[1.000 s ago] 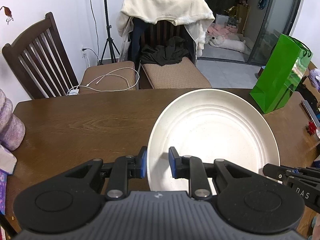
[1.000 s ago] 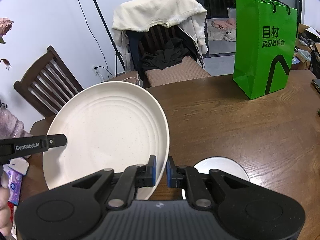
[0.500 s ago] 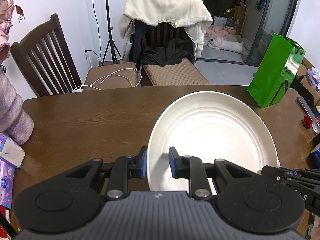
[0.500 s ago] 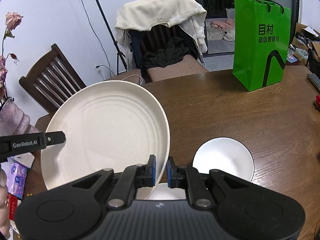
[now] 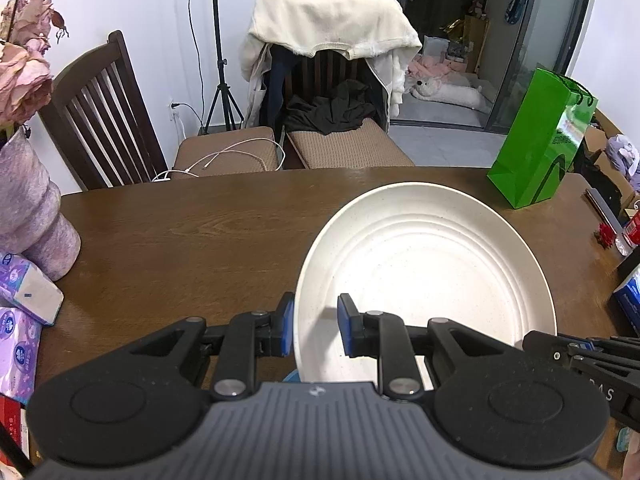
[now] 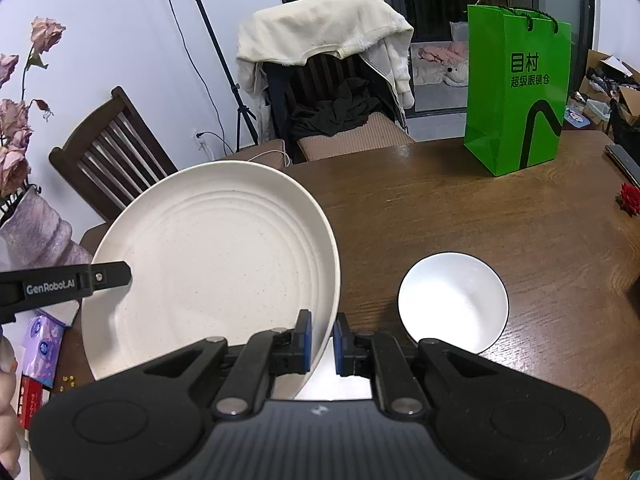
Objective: Organize plates and bowls
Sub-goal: 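Lift the cream plate with both grippers and tilt it upright, then carry the held cream plate back over the bowls toward the plate stack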
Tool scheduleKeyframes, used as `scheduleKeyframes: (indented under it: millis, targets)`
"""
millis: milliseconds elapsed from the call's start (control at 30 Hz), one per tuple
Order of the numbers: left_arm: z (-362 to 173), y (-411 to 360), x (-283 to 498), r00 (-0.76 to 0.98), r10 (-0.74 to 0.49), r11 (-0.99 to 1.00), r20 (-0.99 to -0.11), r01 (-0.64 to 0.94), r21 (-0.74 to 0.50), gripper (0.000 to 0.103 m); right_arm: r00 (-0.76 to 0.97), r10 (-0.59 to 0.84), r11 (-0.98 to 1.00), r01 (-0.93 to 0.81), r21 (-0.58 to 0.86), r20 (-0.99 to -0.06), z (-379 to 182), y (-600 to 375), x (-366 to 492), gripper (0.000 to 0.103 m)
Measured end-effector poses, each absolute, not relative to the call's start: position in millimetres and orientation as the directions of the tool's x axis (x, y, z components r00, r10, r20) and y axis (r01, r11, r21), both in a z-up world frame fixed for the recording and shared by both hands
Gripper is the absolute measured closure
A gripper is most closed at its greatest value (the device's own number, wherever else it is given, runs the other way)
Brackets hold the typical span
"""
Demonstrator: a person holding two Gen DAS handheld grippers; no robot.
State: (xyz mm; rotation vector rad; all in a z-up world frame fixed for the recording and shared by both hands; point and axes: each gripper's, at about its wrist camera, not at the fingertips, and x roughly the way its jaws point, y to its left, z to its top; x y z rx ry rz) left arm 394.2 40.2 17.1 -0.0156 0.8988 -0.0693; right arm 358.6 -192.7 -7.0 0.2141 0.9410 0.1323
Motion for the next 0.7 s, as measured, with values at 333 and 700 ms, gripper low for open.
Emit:
scheduleKeyframes:
  millis: [333,700]
  targets:
    - [22.9,50.3,374.1,0.63,-0.074,0.997,-0.773,0.062,-0.045,0.08,0.59,0.204,0.97,-0.016,0.241,-0.781,-0.8,-183.5,340.4,0.092]
    - [29.6,59.5,351.2,0.639,-0.087,0.996,-0.765,0.075,-0.051,0.08,0.6,0.198,0.971,-0.011,0.239,-0.775,6.3,-175.7,320.2,0.092]
